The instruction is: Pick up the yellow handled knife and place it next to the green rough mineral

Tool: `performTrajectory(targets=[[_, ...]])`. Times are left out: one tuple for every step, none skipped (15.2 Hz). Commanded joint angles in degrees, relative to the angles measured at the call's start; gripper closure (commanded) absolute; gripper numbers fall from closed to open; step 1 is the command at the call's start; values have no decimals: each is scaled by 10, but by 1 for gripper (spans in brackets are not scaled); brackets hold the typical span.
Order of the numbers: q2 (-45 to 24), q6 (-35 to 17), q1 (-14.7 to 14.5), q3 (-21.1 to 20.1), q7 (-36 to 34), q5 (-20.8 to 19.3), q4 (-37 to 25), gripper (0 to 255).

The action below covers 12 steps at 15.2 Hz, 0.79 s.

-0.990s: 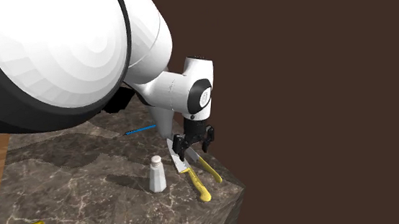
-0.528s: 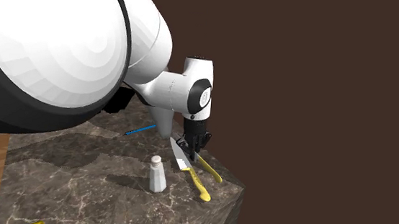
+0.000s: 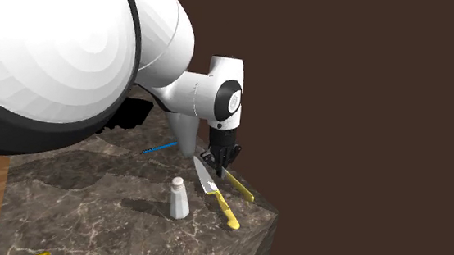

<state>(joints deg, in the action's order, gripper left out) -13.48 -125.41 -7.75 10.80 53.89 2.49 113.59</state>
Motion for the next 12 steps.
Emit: performTrajectory(targets=[[8,12,-1,0,-2,-2,-5,255],[12,19,-1,1,-2,-3,-8,255],[15,26,-1,1,-3,-4,-11,255],[19,33,-1,1,-3,-5,-15,255],[22,40,-1,1,-4,-6,-18,255],[25,47,-2,2,-4,-6,-22,255],[29,54,-2,2,-5,-7,-26,255],[32,61,-2,2,-5,-8,-30,255],[35,68,-2,2,-6,-9,-34,255],[37,75,-2,2,-6,-9,-38,255],[40,82,-2,2,-7,-10,-43,255],[43,89,-3,2,-7,-11,-47,255]])
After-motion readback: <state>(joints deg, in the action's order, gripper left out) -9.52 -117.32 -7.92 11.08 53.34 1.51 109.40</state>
